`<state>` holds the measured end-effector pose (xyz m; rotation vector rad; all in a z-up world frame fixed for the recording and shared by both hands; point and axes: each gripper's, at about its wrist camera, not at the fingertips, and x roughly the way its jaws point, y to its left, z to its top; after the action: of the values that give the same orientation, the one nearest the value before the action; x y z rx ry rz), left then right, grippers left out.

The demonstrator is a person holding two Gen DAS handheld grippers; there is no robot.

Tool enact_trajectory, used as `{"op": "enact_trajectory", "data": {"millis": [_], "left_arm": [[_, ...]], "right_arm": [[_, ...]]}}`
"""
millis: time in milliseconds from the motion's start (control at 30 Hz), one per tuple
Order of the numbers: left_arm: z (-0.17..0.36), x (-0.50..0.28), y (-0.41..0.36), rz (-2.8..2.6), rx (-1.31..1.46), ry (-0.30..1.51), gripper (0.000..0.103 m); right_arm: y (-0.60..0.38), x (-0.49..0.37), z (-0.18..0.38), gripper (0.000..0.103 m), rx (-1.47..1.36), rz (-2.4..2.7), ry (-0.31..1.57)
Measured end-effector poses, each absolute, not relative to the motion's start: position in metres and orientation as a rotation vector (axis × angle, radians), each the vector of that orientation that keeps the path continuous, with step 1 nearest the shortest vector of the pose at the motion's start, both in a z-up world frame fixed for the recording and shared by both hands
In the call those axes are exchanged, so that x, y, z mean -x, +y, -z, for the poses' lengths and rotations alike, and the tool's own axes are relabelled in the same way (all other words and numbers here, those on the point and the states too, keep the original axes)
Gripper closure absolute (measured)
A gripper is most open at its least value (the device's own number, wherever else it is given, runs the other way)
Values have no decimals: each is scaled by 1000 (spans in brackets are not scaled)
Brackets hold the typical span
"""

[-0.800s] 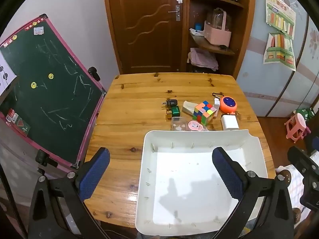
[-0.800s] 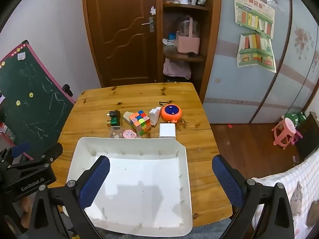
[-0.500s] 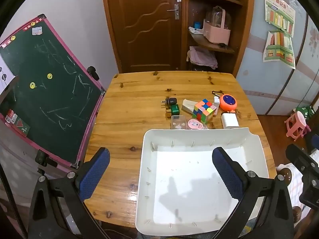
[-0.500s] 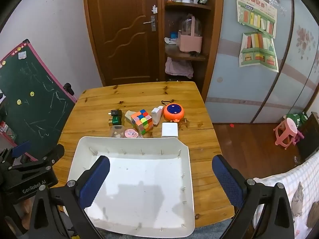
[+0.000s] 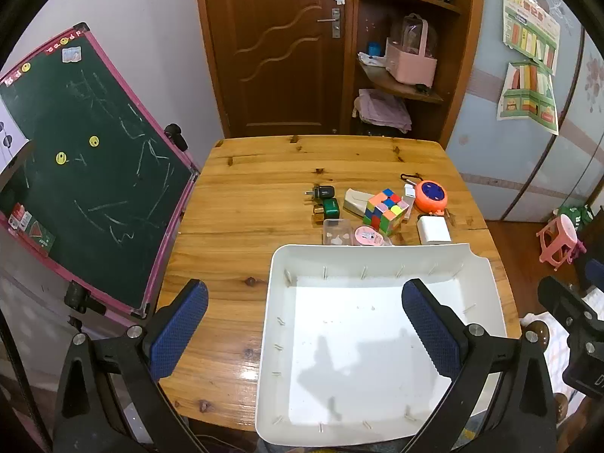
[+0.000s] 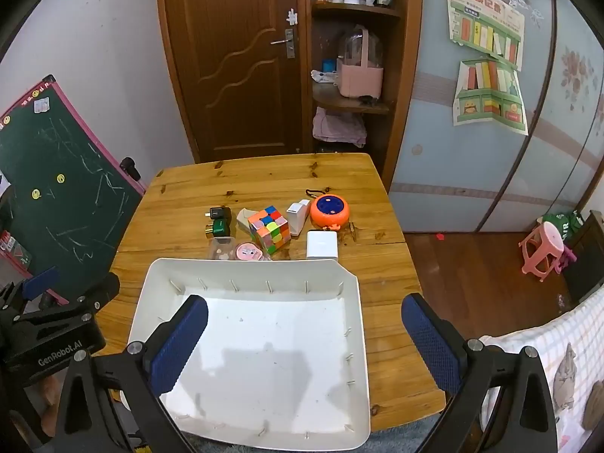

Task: Organize rigid objects

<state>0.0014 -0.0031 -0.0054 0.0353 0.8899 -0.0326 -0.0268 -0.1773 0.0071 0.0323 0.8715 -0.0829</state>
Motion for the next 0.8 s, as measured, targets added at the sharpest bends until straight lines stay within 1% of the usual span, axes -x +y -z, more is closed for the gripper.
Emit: {"op": "enact_trajectory", "data": {"millis": [433, 800], "left_arm": [[9, 2, 2, 62, -5, 925, 1], [5, 5, -1, 88, -16, 899, 0]], "right_arm": [[-176, 31, -2, 0, -43, 81, 878], [-176, 34, -2, 0, -45, 82, 876]]}}
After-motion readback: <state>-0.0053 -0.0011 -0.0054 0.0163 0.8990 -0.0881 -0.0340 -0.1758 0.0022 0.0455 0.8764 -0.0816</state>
